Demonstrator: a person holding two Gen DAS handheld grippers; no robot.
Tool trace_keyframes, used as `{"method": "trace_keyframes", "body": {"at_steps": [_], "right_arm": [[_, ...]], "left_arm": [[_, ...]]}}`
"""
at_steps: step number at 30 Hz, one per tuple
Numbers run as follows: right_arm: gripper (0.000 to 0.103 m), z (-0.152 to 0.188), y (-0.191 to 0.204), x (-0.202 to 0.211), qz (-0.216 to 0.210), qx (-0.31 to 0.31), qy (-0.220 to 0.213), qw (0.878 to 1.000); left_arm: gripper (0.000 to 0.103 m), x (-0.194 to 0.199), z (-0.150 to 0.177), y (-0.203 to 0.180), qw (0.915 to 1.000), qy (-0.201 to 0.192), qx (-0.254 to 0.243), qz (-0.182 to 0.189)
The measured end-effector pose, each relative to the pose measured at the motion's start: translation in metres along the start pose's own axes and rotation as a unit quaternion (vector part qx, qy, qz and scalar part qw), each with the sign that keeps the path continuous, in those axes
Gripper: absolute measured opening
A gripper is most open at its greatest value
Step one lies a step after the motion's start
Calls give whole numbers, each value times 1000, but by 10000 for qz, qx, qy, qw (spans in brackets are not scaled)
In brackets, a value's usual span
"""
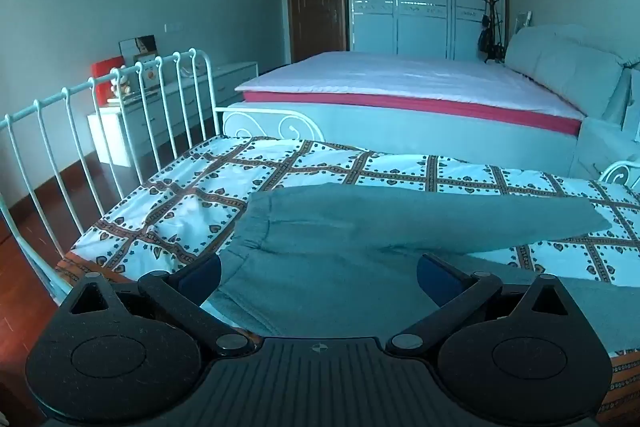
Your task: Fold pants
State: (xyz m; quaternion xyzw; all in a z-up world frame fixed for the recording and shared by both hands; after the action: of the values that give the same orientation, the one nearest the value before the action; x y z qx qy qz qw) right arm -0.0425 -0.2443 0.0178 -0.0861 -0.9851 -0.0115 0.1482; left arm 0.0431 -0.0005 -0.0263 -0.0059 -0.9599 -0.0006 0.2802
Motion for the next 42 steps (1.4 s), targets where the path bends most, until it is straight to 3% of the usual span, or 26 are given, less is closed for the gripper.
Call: {"method": "trace_keyframes", "body": {"at_steps": [8, 10, 42], "right_arm": [[97, 4, 3, -6, 60, 86, 165, 9998], [97, 8, -2, -5, 65, 69, 179, 9998], [97, 13, 0, -9, 64, 37, 282, 9996]], "left_arm": [[103, -15, -14, 3, 9997, -46, 5, 256], [103, -2, 8, -3, 9999, -58, -155, 2], [103, -3, 15, -10, 9999, -13, -153, 36]]}}
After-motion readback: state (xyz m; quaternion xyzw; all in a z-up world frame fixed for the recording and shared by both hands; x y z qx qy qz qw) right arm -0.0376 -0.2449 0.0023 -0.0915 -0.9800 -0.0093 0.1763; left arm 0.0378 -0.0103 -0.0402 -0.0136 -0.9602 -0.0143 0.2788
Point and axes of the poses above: each gripper's, at about its wrist camera, not at the fingertips, and x roughly against the way its jaws point, y to its left, z to its underside, the point moved 5 cm from there along -x, roughly the way its jaws point, and after that the axes turned 3 degrees about x, right-handed, at the moved point
